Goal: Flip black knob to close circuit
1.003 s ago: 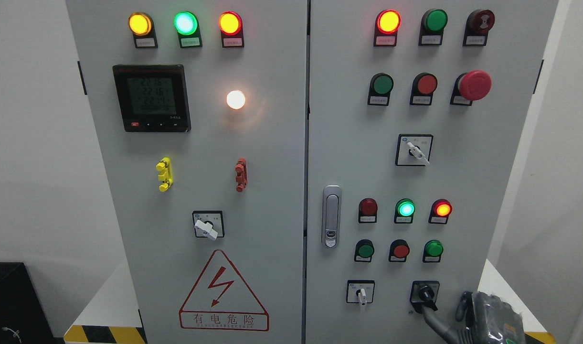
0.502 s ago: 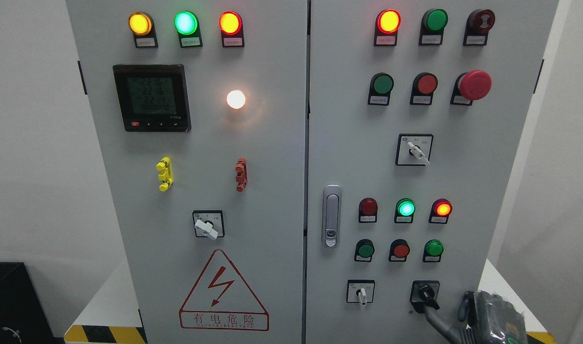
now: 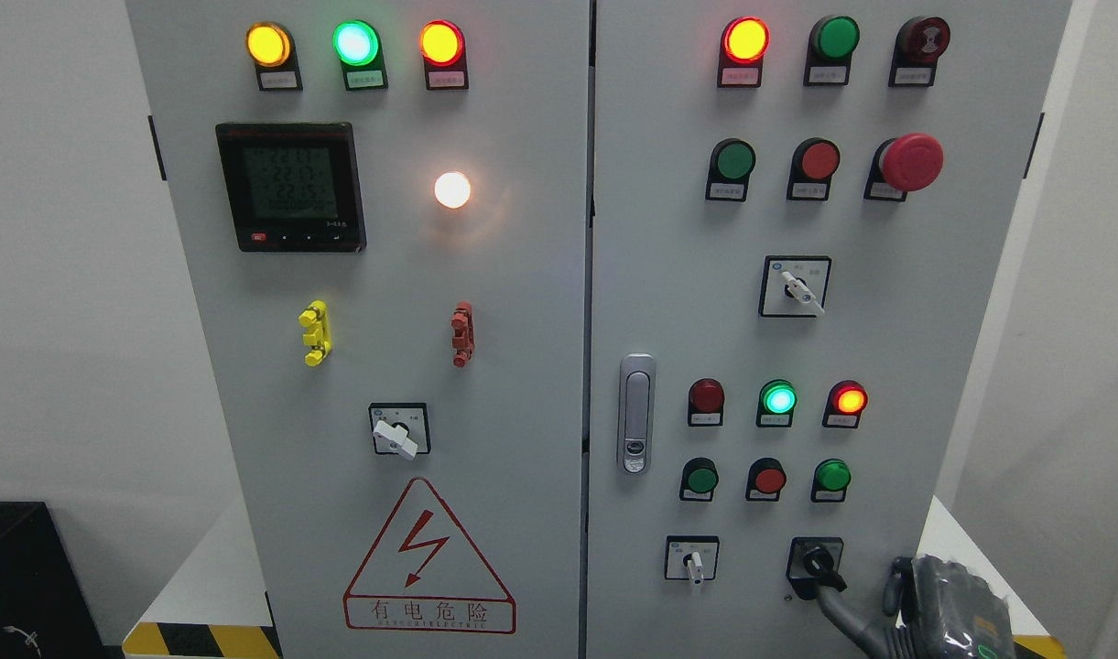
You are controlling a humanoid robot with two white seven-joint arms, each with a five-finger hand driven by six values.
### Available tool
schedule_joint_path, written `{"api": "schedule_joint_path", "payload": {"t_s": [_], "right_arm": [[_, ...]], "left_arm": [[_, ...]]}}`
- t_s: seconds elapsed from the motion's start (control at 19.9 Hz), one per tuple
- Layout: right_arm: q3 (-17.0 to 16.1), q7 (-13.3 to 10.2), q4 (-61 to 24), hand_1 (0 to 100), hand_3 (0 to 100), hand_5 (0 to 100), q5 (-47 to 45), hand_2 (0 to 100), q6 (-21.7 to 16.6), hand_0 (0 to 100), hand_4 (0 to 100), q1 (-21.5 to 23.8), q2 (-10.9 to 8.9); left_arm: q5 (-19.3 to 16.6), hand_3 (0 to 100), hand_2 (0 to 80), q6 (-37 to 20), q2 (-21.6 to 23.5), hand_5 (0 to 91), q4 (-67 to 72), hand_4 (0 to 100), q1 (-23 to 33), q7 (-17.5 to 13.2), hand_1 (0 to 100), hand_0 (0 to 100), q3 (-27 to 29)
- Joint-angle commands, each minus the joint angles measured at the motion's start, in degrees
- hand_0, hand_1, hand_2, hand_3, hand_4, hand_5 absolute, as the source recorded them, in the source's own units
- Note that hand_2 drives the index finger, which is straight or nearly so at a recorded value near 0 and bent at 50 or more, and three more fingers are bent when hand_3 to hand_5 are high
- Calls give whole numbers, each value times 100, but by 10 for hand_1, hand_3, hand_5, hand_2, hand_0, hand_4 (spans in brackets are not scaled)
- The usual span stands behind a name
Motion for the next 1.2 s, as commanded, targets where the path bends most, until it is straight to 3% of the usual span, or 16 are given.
{"api": "schedule_joint_path", "payload": {"t_s": [0.0,1.15], "right_arm": [[-4,-8,-36,272,914,733,-74,749,-9,0,731,9,-22],[479,-61,-325,267,913,729,-162,743,-70,0,728,413,49]], "left_arm": [[-123,0,0,-5,0,0,123,0,0,5,0,0,-123],[-123,0,0,4,0,0,123,0,0,5,0,0,-123]]}}
